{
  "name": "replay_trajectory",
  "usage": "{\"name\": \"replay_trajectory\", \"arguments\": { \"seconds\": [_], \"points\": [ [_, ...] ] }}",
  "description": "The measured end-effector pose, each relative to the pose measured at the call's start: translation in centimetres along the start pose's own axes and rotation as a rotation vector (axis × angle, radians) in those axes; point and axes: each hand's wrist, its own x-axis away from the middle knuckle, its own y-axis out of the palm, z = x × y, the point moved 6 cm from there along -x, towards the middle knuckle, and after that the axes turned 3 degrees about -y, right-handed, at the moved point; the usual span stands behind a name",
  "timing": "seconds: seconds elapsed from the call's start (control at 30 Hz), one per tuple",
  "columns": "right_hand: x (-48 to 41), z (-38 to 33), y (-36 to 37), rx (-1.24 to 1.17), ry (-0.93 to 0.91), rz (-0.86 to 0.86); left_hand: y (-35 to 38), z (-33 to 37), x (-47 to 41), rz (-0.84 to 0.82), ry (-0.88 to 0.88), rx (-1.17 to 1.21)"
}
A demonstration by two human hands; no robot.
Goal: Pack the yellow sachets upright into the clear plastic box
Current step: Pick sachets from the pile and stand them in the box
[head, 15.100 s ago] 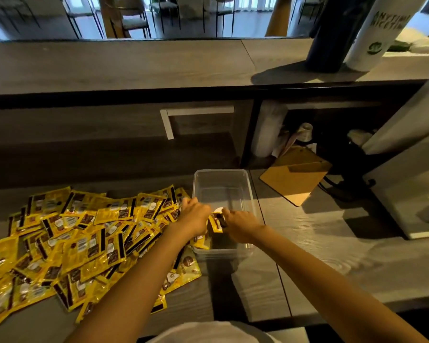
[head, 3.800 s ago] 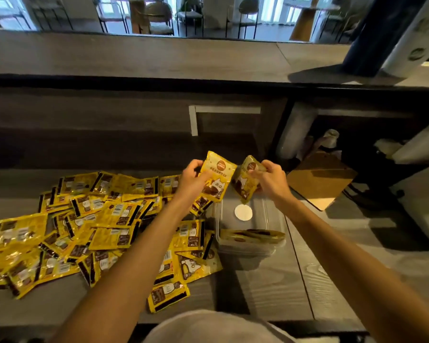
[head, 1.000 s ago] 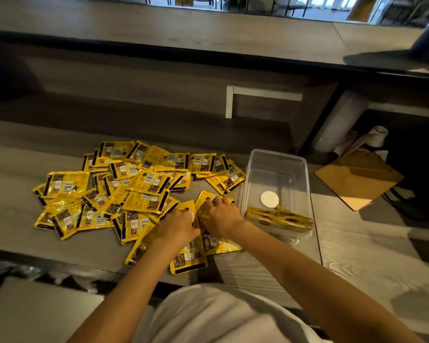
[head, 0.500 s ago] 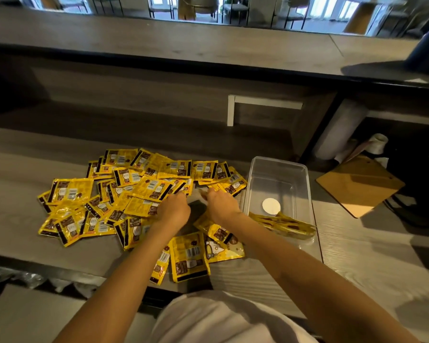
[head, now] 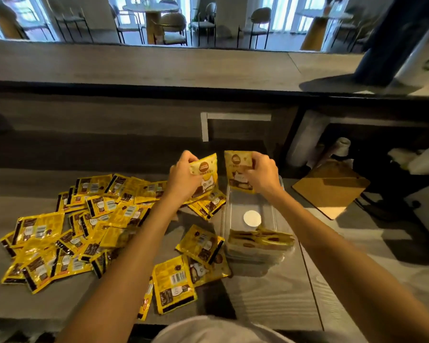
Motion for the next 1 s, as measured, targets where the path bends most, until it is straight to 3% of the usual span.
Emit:
{"name": "replay_trajectory", "arguments": {
  "seconds": [0.1, 0.23, 0.4, 0.77, 1.0],
  "points": [
    [0.5, 3.6, -2.6, -0.003, 0.092, 0.137, 3.1, 2.1, 0.0, -0.089, 0.1, 0.09],
    [1.4, 6.9, -3.7, -0.059, 0.138, 0.099, 7.6, 3.2, 1.1, -0.251, 0.083, 0.2],
    [3.2, 8.5, -3.2, -0.063, 0.076, -0.085, 11.4, 2.0, 3.0, -0.45, 0.043, 0.16],
    [5.5, 9.8, -0.6, 0.153, 0.043, -0.457, 12.4, -1.2, 5.3, -0.547, 0.142, -0.187],
    [6.3, 9.6, -0.5, 0.26, -0.01, -0.671, 12.2, -0.2, 5.6, -0.631, 0.205, -0.232]
  ]
}}
